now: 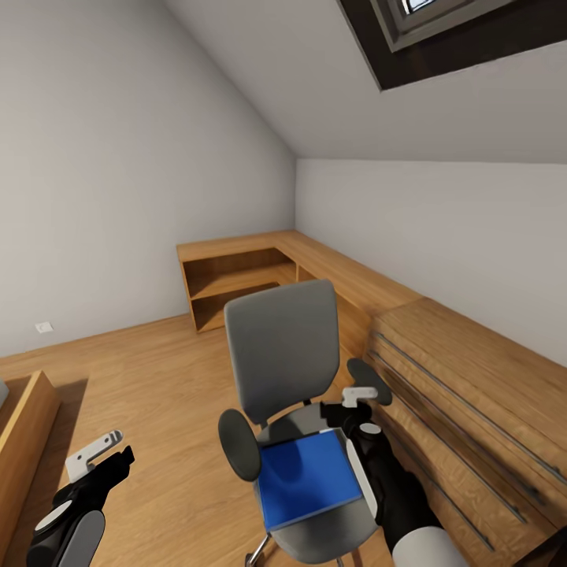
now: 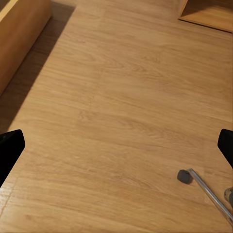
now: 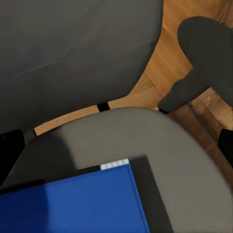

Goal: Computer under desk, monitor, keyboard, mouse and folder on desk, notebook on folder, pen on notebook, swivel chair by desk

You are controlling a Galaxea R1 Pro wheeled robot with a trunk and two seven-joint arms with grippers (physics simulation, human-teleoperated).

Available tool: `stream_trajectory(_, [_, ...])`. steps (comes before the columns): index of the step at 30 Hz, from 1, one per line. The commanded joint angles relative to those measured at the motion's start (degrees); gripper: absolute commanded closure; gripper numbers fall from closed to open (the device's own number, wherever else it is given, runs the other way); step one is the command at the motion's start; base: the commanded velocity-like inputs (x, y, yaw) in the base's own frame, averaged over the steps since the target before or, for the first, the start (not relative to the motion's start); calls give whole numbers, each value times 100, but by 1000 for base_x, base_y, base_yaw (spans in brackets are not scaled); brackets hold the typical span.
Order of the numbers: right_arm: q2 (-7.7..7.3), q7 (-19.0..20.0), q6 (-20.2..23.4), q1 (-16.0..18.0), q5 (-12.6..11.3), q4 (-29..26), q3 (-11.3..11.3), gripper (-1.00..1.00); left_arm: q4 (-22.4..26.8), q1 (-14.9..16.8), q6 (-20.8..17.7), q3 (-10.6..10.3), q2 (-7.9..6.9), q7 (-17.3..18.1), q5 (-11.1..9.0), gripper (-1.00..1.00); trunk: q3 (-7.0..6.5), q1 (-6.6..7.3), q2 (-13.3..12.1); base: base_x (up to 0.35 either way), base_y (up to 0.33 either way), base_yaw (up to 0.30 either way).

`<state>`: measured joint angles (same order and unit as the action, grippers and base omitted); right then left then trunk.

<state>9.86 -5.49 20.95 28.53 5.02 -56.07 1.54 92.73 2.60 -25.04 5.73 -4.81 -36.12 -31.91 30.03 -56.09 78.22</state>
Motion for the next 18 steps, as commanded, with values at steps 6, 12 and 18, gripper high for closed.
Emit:
stream_trajectory(6, [14, -21, -136, 83, 68, 725, 133, -100, 9, 4, -19, -2, -3, -44, -44, -100, 114, -132, 246, 0, 0, 0])
stream_trajectory(12, [14, -22, -430, 818, 67, 1669, 150, -100, 9, 4, -24, -2, -3, -42, -50, -100, 222, -264, 486, 0, 0, 0])
stream_trajectory(18, [13, -22, -692, 1652, 44, 2700, 146, -100, 9, 4, -27, -9, 3, -42, -52, -100, 330, -396, 727, 0, 0, 0])
